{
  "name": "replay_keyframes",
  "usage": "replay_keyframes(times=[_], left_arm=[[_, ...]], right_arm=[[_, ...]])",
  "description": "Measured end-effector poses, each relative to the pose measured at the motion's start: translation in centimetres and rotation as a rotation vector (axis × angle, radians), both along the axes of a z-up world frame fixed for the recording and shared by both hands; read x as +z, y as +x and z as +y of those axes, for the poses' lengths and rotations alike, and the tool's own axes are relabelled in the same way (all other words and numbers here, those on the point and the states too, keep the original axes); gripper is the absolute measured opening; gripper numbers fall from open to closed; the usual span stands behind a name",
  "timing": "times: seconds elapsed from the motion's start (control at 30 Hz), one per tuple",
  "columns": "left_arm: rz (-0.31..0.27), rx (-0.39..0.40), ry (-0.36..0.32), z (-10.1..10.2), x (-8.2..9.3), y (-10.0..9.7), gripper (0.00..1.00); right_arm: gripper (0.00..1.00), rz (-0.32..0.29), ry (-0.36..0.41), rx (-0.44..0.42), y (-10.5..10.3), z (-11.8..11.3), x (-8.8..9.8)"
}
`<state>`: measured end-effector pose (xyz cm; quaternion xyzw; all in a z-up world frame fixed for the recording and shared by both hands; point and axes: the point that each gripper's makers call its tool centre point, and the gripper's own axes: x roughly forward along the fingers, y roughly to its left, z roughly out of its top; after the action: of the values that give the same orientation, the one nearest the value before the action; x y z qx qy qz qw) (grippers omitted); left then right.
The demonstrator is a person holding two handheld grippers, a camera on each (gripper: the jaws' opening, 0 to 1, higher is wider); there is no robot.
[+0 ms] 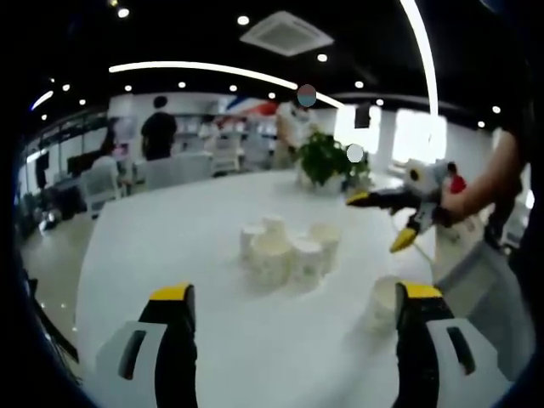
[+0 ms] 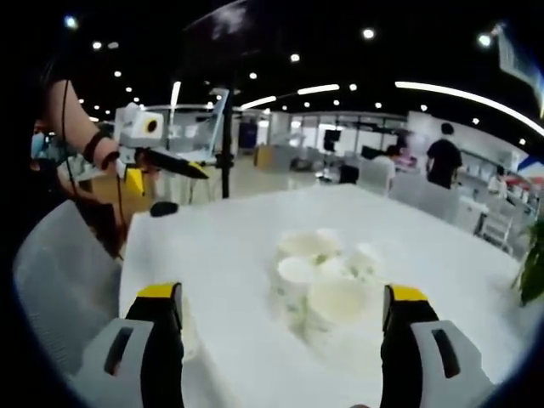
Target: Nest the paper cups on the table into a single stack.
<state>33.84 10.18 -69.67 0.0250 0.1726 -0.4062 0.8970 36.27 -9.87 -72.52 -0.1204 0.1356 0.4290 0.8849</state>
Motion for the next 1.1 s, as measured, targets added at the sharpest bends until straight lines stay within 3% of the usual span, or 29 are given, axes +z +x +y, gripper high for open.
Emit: replay_keyframes(times=[0.43, 1.1], left_arm=[[0.002, 0.006, -0.005, 0.2, 0.0, -0.1, 0.99], [0.001, 0.015, -0.020, 0.2, 0.3, 0.0, 0.99]], right_arm=[[0.97, -0.011, -0.010, -0.047, 0.3, -1.8, 0.0], [1.00, 0.000, 0.018, -0.194, -0.2, -5.6, -0.5]])
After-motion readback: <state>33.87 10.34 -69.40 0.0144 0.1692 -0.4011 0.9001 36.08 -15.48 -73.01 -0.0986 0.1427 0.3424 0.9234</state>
